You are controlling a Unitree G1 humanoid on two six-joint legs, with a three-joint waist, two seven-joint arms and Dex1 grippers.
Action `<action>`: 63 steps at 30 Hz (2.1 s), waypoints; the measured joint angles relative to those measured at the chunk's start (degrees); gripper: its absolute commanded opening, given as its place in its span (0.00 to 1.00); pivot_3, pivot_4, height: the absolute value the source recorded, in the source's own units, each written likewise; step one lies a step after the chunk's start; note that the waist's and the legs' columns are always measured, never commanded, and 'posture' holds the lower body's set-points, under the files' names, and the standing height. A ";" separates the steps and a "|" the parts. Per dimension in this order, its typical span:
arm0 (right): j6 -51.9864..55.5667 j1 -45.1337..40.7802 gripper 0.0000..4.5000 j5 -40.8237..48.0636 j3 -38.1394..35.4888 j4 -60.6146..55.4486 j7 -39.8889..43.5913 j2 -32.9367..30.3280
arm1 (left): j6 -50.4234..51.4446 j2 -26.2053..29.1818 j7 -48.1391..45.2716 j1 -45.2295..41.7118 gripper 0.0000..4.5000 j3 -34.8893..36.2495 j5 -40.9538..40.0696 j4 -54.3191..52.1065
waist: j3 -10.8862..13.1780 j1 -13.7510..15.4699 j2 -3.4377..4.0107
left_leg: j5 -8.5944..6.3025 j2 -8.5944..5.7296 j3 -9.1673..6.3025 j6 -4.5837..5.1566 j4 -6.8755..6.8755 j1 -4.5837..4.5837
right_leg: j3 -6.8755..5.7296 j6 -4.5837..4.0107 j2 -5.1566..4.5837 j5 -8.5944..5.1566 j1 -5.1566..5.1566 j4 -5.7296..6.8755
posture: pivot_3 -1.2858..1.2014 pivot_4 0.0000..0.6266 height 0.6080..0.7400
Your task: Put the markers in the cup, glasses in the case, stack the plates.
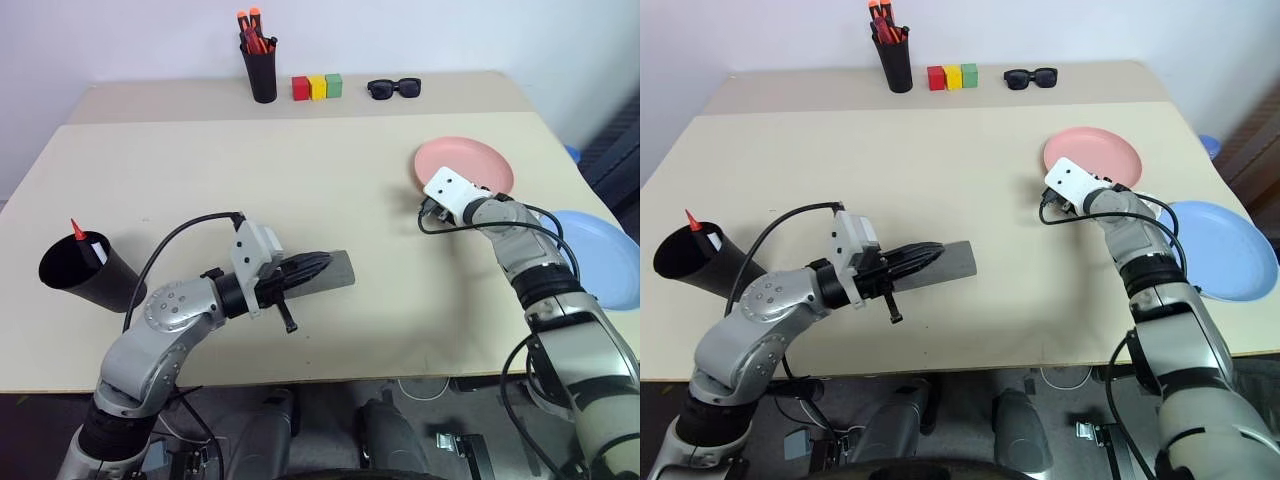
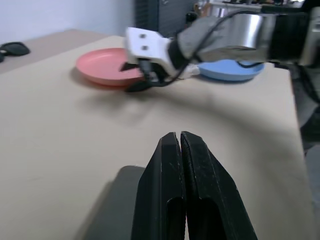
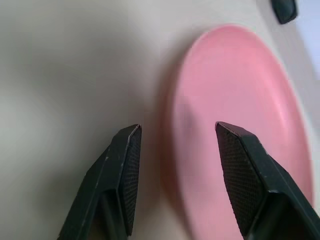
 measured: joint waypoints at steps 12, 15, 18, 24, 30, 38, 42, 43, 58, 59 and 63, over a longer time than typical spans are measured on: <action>-5.74 -1.73 0.01 -1.45 -0.28 7.08 -1.35 1.29 | 0.19 -0.26 1.67 1.30 0.00 0.03 -0.60 -1.70 | 0.00 -0.07 0.02 | 0.01 0.00 -0.01 -0.01 0.02 0.05 | 0.02 0.00 0.02 0.00 0.02 0.05 | 0.52 0.24 0.95; -9.90 0.85 0.01 -2.88 -0.22 0.90 -1.82 0.18 | 0.12 -2.07 2.32 0.56 0.00 0.06 -1.12 -1.35 | 0.01 -0.04 0.03 | 0.01 0.00 0.00 -0.01 0.02 0.05 | 0.02 0.00 0.02 0.00 0.02 0.06 | 0.52 0.24 0.95; -10.85 3.34 0.01 -2.73 -1.09 -7.51 -1.05 -1.76 | 0.02 -2.82 2.47 -0.66 0.00 0.02 -1.25 -1.01 | 0.01 0.10 0.04 | 0.01 0.00 -0.01 -0.01 0.03 0.05 | 0.02 0.01 0.02 0.00 0.02 0.07 | 0.52 0.24 0.95; 1.33 17.08 0.01 5.58 -12.10 -34.23 9.20 -11.98 | -1.16 -3.49 -0.42 -2.34 0.00 -2.01 -1.26 1.42 | 0.02 1.22 0.05 | -0.01 -0.04 -0.05 0.02 0.05 0.02 | 0.01 0.02 -0.03 -0.01 0.06 0.04 | 0.52 0.24 0.95; 15.10 40.33 0.01 13.58 -31.88 -53.58 18.32 -22.39 | -5.53 -3.67 -6.68 -6.02 0.00 -6.74 0.54 8.01 | -0.04 1.75 0.15 | -0.05 -0.02 0.00 0.08 0.09 0.05 | -0.01 -0.01 -0.05 -0.02 0.14 0.01 | 0.52 0.24 0.95; 23.50 59.31 0.01 15.18 -41.97 -61.78 21.18 -21.95 | -10.12 -5.55 -11.53 -8.85 0.00 -9.42 2.66 13.75 | -0.17 0.30 0.36 | -0.06 0.03 0.10 0.10 0.08 0.16 | 0.04 -0.01 -0.04 -0.03 0.19 0.00 | 0.52 0.24 0.95; 25.59 60.77 0.17 16.16 -42.06 -62.36 21.19 -21.08 | -10.50 -5.79 -11.83 -8.95 0.00 -9.72 2.94 13.96 | -0.17 0.39 0.36 | -0.06 0.03 0.08 0.10 0.10 0.16 | 0.03 -0.01 -0.04 -0.03 0.23 0.00 | 0.52 0.24 0.95; 25.90 60.90 0.25 16.33 -42.05 -62.36 21.20 -21.08 | -10.50 -5.76 -11.95 -8.92 0.00 -9.87 3.10 13.95 | -0.17 0.43 0.37 | -0.07 0.02 0.08 0.11 0.11 0.16 | 0.02 0.00 -0.05 -0.03 0.24 0.00 | 0.52 0.24 0.95; 22.18 37.62 0.67 16.81 -29.22 -52.26 15.65 -14.74 | -10.35 -5.18 -9.19 -6.99 0.00 -10.02 4.26 11.88 | -0.12 0.26 0.27 | -0.07 0.02 0.05 0.11 0.10 0.41 | 0.00 -0.08 -0.07 -0.08 0.48 -0.05 | 0.52 0.24 0.95; 21.20 35.88 0.67 16.07 -27.03 -49.17 14.68 -13.61 | -10.32 -4.87 -8.75 -6.59 0.00 -9.83 4.27 11.25 | -0.12 0.49 0.27 | -0.08 0.00 0.03 0.12 0.08 0.40 | -0.02 -0.03 -0.08 -0.07 0.49 -0.07 | 0.52 0.24 0.95; 17.78 30.03 0.67 13.28 -22.27 -38.33 11.04 -11.09 | -9.91 -4.32 -7.46 -5.48 0.00 -9.08 4.30 10.43 | -0.12 0.53 0.29 | -0.09 -0.05 0.04 0.14 0.06 0.38 | -0.01 0.00 -0.12 -0.07 0.49 -0.10 | 0.52 0.24 0.95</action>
